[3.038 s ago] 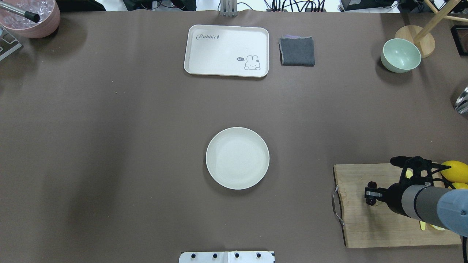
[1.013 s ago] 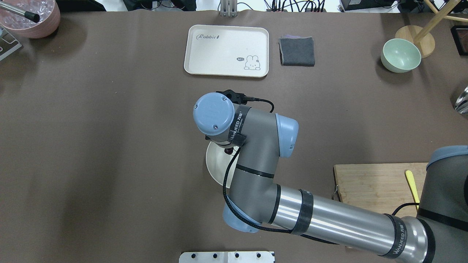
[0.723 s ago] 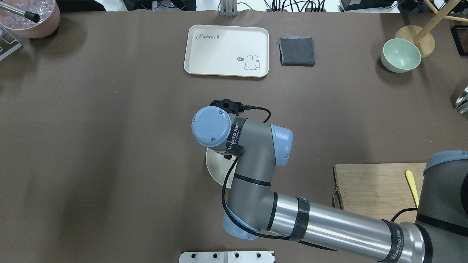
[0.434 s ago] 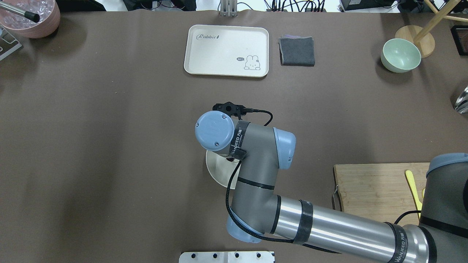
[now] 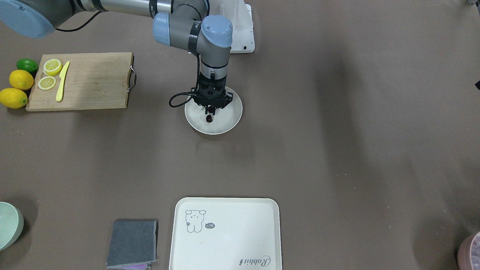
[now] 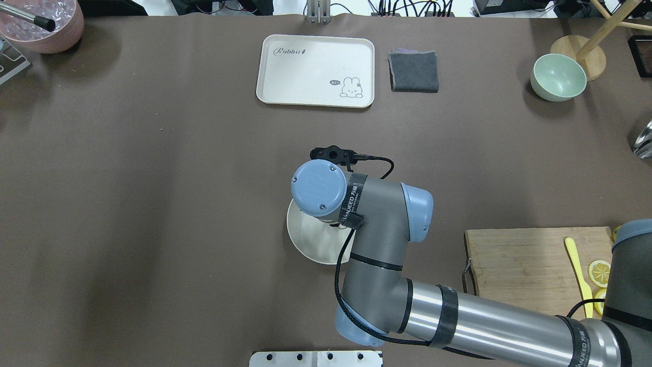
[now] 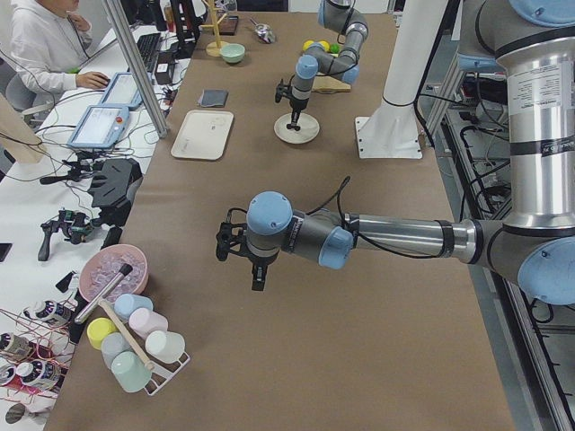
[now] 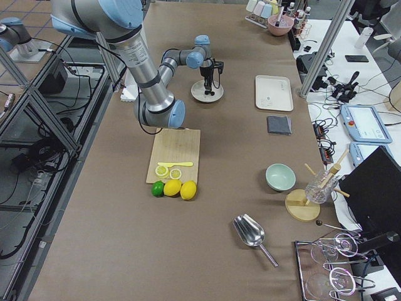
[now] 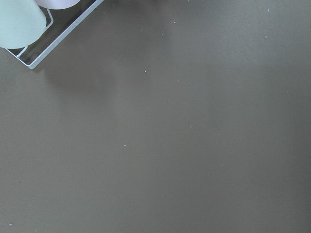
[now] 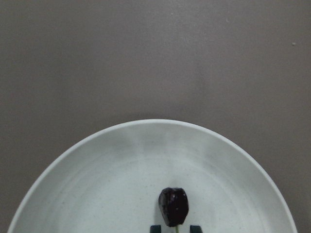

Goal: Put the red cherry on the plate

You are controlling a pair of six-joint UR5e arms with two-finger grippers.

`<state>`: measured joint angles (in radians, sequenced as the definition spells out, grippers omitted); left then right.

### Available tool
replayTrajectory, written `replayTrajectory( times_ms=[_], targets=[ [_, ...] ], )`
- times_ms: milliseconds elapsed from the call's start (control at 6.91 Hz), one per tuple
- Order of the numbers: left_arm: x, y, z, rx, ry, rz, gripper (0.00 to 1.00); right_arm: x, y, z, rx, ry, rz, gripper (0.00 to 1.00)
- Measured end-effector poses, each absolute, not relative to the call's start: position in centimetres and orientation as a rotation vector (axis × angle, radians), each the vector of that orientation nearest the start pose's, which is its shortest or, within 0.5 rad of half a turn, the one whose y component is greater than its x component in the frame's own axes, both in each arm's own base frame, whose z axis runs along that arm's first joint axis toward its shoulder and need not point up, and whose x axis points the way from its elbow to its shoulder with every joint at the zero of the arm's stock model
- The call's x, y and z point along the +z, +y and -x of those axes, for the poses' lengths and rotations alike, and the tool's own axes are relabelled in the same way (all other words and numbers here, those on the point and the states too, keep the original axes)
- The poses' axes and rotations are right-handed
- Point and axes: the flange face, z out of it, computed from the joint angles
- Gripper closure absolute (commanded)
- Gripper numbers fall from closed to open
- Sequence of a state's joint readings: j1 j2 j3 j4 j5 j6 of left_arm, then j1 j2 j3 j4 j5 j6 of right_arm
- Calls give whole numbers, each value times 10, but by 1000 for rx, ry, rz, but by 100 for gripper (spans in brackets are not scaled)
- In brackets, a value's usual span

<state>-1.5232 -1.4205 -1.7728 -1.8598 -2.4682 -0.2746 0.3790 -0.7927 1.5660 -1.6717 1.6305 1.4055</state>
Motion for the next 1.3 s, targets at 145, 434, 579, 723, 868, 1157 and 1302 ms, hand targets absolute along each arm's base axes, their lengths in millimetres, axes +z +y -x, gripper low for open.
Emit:
replayTrajectory(
  times_ms=[145,434,579,723,868,1157,1302],
  targets=[
    [588,-445,34,-58,927,-169,3,205,-383,618,185,-669,-129,0],
    [589,-445,35,-60,919,-170,3,177,-379,585,176,-678,-132,0],
    [590,-445,36,-62,905,-175,2,158,-379,547,165,-686,-125,0],
    [590,-446,36,-63,894,-179,3,150,-385,503,150,-695,-116,0],
    [590,-447,36,-63,889,-180,3,160,-398,463,121,-692,-117,0],
    [587,-450,36,-61,888,-185,2,217,-439,387,25,-644,-122,0],
    [586,-451,36,-59,888,-188,2,251,-461,346,-22,-625,-118,0]
  ],
)
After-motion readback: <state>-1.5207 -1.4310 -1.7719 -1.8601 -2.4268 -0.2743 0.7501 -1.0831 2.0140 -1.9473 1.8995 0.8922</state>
